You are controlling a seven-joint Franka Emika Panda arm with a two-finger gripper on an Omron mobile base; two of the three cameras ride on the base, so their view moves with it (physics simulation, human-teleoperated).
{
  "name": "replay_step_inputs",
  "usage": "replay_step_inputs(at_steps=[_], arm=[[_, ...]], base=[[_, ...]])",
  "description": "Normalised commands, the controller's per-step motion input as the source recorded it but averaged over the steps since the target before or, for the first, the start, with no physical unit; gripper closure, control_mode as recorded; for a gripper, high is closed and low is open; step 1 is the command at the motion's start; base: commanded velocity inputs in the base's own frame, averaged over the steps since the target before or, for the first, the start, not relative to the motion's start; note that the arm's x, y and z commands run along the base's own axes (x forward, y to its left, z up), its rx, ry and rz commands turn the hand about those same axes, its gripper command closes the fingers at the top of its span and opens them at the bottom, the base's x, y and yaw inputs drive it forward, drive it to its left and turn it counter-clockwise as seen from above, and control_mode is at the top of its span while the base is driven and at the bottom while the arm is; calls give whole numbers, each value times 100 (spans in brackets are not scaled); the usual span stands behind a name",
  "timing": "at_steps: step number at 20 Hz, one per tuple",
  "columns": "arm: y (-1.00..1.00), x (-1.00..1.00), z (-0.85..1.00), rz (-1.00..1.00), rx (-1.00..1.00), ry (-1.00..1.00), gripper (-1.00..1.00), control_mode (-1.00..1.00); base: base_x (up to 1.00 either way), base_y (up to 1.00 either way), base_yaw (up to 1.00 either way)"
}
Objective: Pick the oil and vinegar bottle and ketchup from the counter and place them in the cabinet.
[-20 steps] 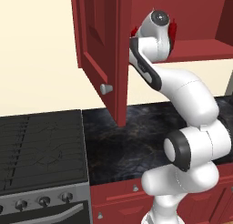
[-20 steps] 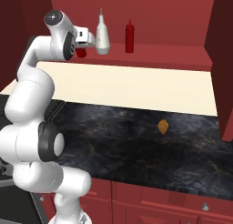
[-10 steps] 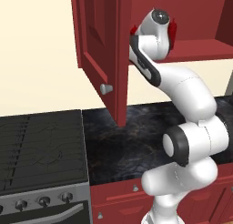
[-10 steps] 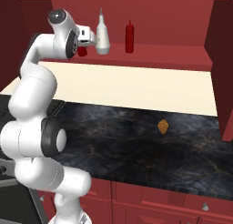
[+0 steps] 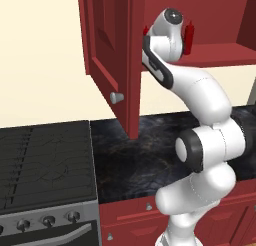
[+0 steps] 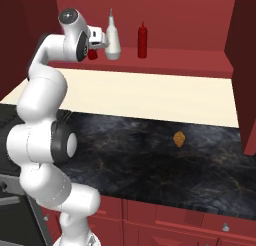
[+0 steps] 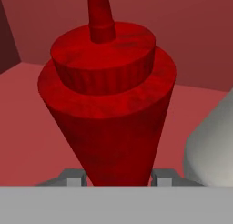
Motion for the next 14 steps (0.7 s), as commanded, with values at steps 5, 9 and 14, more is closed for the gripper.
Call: replay_step_inputs(at_steps=[5,9,14], arm=[[0,33,-26,1,0,0,100,-100],[0,35,-28,1,0,0,100,-100],[0,31,-35,1,0,0,-100,-100]], base=[[0,0,0],[0,0,0],[0,0,0]])
